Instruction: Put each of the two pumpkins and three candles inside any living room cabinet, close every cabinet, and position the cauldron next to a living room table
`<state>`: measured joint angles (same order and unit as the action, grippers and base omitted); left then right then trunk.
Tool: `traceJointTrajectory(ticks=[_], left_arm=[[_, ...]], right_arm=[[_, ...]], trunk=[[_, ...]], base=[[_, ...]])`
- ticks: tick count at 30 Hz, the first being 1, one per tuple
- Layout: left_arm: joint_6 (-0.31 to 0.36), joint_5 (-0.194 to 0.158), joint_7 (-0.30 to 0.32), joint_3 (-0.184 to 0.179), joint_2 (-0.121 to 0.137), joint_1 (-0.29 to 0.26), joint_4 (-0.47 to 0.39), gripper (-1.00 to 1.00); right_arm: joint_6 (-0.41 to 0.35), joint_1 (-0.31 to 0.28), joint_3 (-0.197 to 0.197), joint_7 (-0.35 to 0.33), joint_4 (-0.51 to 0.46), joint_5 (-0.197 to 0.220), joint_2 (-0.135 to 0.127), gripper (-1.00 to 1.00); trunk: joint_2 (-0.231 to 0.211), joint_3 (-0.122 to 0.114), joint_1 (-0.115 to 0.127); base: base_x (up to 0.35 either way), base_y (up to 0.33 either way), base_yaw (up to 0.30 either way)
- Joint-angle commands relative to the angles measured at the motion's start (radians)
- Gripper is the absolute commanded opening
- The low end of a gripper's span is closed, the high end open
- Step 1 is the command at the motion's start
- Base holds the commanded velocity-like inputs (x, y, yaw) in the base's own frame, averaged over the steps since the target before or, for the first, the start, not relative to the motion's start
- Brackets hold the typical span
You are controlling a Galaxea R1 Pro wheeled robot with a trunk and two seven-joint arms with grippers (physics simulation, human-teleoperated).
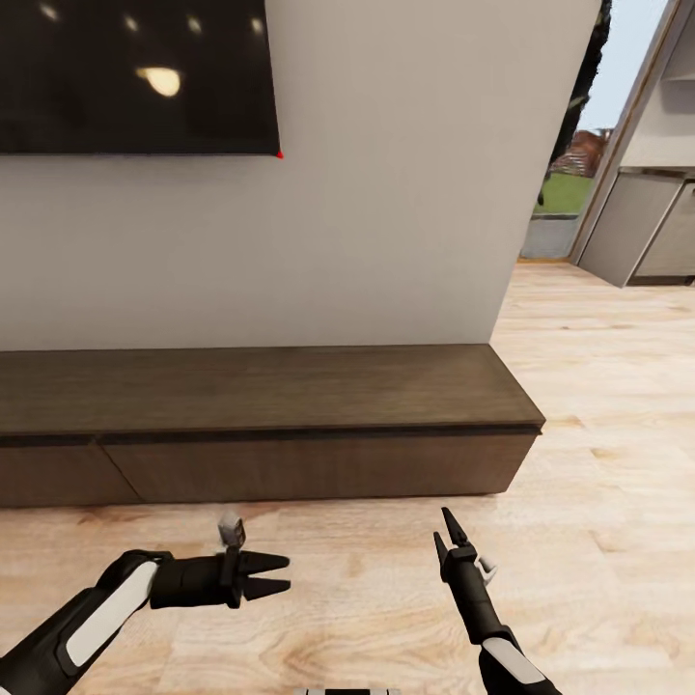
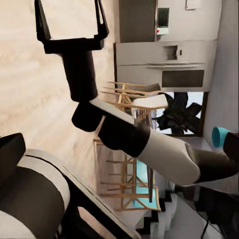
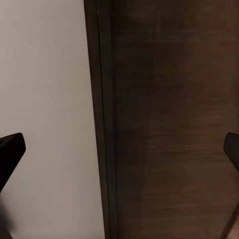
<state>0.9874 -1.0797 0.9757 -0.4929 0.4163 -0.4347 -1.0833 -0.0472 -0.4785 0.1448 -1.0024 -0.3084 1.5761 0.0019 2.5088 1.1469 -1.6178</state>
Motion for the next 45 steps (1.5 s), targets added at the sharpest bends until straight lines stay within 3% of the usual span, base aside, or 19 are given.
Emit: traceJointTrajectory(ticks=[1, 8, 45], left_arm=[[0.004, -0.003, 0.032, -0.012, 0.003, -0.001, -0.002, 1.0], [0.004, -0.001, 0.061, -0.022, 0.005, -0.001, -0.001, 1.0], [0.002, 0.0, 0.063, -0.022, 0.004, -0.001, 0.006, 1.0]], right_arm=[[-0.005, 0.0, 0.005, -0.004, 0.0, 0.01, 0.0, 1.0], [-0.004, 0.0, 0.005, -0.005, 0.0, 0.009, 0.0, 1.0], [-0.003, -0.001, 0.006, -0.024, 0.001, 0.009, 0.0, 1.0]], trunk=[[0.0, 0.001, 0.0], [0.0, 0.001, 0.0], [0.0, 0.001, 0.0]], base=[[0.0, 0.0, 0.0], [0.118, 0.023, 0.0], [0.176, 0.011, 0.0]])
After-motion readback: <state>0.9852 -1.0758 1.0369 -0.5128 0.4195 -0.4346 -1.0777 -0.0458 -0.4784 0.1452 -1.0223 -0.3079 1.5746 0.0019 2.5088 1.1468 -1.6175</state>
